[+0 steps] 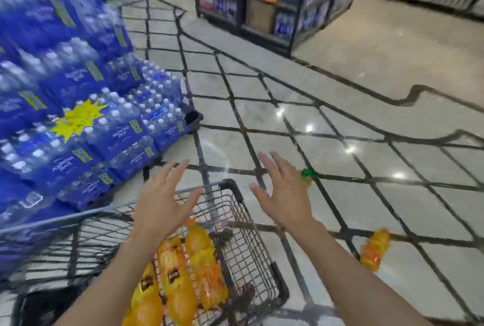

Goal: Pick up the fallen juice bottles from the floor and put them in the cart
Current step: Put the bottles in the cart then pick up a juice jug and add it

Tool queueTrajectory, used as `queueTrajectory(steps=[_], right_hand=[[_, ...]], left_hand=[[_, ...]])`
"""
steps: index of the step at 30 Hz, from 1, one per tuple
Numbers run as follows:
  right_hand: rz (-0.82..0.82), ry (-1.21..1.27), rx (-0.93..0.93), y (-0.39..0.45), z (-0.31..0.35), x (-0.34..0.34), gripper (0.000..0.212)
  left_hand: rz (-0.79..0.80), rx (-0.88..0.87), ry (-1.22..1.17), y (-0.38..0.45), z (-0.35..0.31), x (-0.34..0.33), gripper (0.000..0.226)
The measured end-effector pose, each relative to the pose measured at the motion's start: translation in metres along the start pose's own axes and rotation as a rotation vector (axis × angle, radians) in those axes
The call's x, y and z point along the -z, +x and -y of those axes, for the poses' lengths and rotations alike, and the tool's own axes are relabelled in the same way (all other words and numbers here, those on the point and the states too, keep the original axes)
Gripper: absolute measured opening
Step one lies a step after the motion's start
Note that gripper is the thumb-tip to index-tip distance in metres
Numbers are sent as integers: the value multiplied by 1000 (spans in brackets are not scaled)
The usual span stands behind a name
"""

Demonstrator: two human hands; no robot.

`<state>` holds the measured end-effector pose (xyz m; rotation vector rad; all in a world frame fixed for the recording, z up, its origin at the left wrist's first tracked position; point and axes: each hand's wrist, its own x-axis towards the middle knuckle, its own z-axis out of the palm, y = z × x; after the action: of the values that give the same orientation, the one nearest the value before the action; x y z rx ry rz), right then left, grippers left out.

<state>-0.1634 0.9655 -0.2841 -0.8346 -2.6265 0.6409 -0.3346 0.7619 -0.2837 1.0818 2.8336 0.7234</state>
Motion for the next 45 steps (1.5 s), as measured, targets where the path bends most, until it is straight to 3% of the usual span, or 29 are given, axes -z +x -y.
queueTrajectory(steps=[8, 13, 17, 28, 33, 41, 45], right_hand=[[-221, -51, -231, -101, -58, 132, 69], [-256, -6, -436, -155, -122, 156, 69], [-218, -5, -516, -151, -172, 151, 71], [-3, 1, -547, -50, -324, 79, 66], [124, 8, -532, -4, -415, 31, 71], [302, 7, -411, 95, -593, -111, 89], [328, 44, -288, 148, -657, -203, 101]], left_hand=[[13, -343, -70, -30, -128, 0, 69], [181, -403, -69, -41, -206, -40, 71], [264, -406, -44, -27, -245, -93, 69], [514, -280, 205, 59, -263, -269, 79], [592, -192, 224, 93, -266, -369, 71], [663, -33, 259, 149, -224, -585, 91], [638, 76, 141, 174, -180, -697, 104]])
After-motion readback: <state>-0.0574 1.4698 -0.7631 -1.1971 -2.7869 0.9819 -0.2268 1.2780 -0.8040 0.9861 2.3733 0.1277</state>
